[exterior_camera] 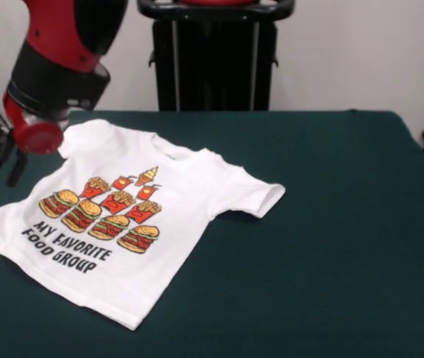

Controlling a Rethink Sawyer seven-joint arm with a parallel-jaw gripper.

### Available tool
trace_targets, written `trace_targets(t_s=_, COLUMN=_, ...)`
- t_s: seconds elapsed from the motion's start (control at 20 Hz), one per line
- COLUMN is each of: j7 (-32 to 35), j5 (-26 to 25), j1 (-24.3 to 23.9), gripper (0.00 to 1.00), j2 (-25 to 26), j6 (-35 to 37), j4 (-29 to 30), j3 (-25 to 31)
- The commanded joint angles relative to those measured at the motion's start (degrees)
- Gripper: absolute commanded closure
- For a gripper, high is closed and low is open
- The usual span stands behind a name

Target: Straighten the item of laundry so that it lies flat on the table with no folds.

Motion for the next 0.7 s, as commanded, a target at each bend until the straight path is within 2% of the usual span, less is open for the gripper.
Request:
trace_targets(t_s=0.05, j7=-8.19, j5=2.78, j1=0.14, gripper=0.0, j2=-8.72, j6=9.41, j4=8.01, j3=10.78)
trace_targets(t_s=0.3, j7=-10.82, j5=3.45, j1=-3.93, gripper=0.0, j2=-11.52, j6=11.17, j4=10.18, j3=15.95)
trace_targets(t_s=0.5, j7=-11.93, j5=5.12, j1=-8.82, gripper=0.0, j2=-13.38, j6=9.98, j4=15.25, j3=22.91)
trace_targets(t_s=0.7, j7=-11.02, j5=5.91, j1=-11.11, gripper=0.0, j2=-14.53, j6=9.31, j4=19.03, j3=27.05)
